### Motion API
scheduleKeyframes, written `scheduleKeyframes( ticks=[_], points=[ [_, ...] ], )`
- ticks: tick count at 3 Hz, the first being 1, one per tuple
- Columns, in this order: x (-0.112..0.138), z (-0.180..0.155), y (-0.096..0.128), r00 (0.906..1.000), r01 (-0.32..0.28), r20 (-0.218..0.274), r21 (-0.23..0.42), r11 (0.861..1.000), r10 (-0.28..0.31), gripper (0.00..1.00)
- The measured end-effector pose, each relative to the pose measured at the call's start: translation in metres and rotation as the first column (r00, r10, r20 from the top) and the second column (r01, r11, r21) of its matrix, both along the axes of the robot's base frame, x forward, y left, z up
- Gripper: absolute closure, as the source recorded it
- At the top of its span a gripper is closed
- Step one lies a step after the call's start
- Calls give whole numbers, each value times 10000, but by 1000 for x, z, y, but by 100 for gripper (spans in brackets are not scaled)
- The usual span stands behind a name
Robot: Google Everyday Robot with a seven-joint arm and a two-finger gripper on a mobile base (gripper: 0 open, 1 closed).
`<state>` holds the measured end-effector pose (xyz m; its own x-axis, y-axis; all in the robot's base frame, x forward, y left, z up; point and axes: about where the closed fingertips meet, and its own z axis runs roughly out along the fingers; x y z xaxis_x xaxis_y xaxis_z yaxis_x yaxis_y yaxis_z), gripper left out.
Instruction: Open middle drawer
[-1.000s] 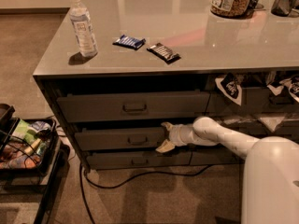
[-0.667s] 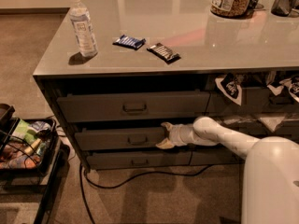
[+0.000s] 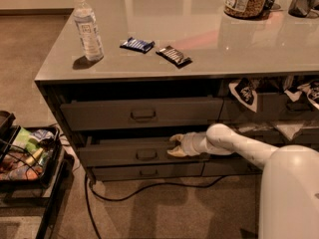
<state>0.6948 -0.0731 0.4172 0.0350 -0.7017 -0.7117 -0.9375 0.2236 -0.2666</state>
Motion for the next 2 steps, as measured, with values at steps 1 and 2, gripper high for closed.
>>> scheduleKeyframes(
  ticks=[1,2],
  points=[
    [0,2,-1,10000,-1,-1,0,10000,1,100],
    [-17,-2,1,9969,-657,-435,42,9978,659,100]
  ],
)
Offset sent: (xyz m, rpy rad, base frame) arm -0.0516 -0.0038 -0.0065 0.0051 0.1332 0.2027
